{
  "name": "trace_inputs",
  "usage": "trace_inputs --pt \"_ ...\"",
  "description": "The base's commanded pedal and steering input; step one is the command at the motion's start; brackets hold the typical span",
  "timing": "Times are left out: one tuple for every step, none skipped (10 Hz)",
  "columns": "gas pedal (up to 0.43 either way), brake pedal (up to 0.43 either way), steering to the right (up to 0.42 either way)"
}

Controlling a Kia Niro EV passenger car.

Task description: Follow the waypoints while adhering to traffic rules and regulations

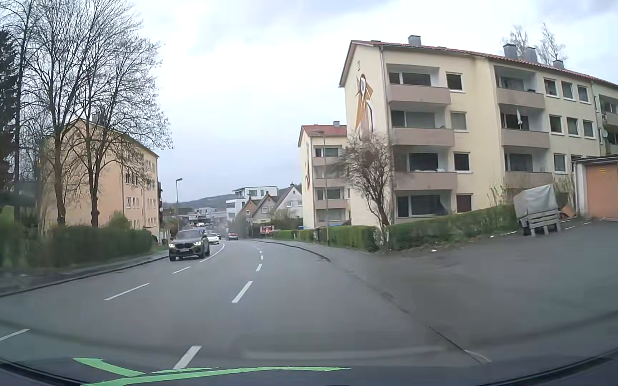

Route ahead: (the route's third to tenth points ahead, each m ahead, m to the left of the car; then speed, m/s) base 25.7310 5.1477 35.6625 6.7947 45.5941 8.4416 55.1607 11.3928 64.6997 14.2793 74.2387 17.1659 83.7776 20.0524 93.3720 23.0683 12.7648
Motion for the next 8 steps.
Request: trace_inputs --pt "0.000 0.085 -0.021" --pt "0.000 0.085 -0.021" --pt "0.000 0.091 -0.021" --pt "0.000 0.098 -0.021" --pt "0.000 0.098 -0.021" --pt "0.000 0.104 -0.021" --pt "0.000 0.104 -0.021" --pt "0.000 0.110 -0.021"
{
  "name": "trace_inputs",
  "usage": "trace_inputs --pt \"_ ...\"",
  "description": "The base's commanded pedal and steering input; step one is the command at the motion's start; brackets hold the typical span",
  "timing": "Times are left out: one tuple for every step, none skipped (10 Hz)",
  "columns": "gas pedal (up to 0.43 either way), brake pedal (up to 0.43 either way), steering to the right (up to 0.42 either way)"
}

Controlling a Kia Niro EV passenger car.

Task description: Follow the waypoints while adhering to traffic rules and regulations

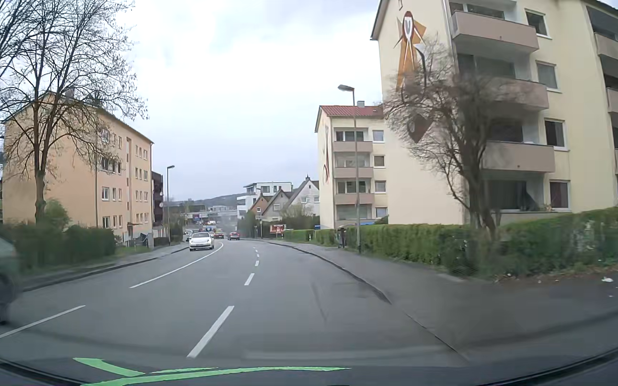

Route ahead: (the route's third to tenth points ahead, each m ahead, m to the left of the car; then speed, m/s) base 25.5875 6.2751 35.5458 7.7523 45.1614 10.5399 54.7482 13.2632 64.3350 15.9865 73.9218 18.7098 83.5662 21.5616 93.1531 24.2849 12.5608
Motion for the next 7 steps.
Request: trace_inputs --pt "0.000 0.110 -0.021" --pt "0.000 0.110 -0.022" --pt "0.000 0.110 -0.022" --pt "0.000 0.110 -0.022" --pt "0.000 0.116 -0.023" --pt "0.000 0.116 -0.023" --pt "0.000 0.116 -0.024"
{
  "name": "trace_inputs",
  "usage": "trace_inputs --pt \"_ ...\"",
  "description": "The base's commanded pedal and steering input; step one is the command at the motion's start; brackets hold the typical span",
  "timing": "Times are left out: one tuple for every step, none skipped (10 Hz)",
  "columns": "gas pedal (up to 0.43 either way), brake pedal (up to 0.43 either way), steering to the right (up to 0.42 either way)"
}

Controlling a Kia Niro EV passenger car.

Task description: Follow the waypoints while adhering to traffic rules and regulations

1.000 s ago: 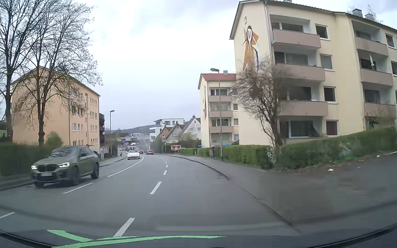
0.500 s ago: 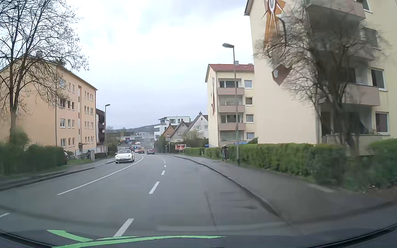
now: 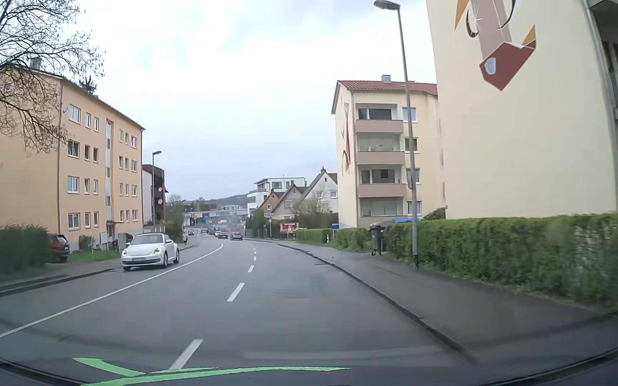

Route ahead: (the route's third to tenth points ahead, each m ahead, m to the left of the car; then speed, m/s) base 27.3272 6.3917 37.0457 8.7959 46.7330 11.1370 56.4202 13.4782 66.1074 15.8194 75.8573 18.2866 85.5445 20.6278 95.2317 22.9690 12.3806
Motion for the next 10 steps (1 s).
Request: trace_inputs --pt "0.000 0.116 -0.024" --pt "0.000 0.116 -0.025" --pt "0.000 0.116 -0.025" --pt "0.000 0.116 -0.025" --pt "0.000 0.116 -0.025" --pt "0.000 0.116 -0.024" --pt "0.000 0.122 -0.025" --pt "0.000 0.116 -0.025" --pt "0.000 0.122 -0.025" --pt "0.000 0.122 -0.025"
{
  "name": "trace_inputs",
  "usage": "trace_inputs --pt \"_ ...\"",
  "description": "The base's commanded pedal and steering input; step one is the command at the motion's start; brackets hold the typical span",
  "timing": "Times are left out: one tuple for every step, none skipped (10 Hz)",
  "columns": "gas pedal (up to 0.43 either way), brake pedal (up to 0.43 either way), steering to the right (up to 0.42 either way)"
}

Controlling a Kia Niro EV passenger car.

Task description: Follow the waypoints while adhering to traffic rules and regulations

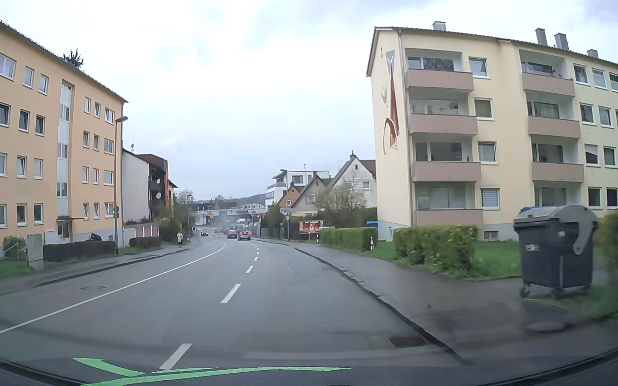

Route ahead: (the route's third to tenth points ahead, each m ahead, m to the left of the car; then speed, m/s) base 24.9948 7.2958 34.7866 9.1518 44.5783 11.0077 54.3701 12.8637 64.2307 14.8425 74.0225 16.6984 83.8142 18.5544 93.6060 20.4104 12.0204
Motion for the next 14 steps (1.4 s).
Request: trace_inputs --pt "0.000 0.116 -0.025" --pt "0.000 0.116 -0.025" --pt "0.000 0.116 -0.025" --pt "0.000 0.116 -0.024" --pt "0.000 0.122 -0.020" --pt "0.000 0.122 -0.021" --pt "0.000 0.116 -0.021" --pt "0.000 0.122 -0.021" --pt "0.000 0.128 -0.021" --pt "0.000 0.128 -0.021" --pt "0.000 0.128 -0.021" --pt "0.000 0.128 -0.021" --pt "0.000 0.128 -0.021" --pt "0.000 0.128 -0.021"
